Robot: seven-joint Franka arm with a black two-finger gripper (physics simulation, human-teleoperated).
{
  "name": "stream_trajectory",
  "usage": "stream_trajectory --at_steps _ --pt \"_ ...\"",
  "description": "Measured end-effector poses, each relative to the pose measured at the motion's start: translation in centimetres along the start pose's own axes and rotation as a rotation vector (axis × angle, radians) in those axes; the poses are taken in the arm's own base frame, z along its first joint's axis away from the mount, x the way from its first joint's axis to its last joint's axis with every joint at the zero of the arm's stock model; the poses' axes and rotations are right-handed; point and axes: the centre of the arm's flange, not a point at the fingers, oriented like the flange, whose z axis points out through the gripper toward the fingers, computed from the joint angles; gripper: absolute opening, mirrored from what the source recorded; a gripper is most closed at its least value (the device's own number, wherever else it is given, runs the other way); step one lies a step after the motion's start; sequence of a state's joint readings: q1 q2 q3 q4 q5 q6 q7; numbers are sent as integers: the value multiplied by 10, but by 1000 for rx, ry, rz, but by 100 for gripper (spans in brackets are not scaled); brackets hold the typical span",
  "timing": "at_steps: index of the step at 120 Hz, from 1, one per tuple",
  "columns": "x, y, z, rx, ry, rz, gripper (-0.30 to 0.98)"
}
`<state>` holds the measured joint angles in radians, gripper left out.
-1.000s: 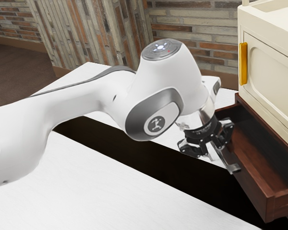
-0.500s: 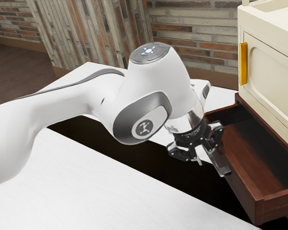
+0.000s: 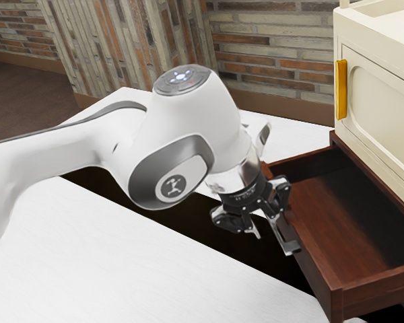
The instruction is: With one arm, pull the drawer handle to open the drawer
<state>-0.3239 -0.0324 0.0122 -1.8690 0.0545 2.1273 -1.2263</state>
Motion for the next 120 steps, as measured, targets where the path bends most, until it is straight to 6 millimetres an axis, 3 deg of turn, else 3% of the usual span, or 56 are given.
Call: stream_trajectory --at_steps 93,120 --pt "0 -42 -14 17 15 -19 13" --pt "-2 -42 -17 18 28 -8 15"
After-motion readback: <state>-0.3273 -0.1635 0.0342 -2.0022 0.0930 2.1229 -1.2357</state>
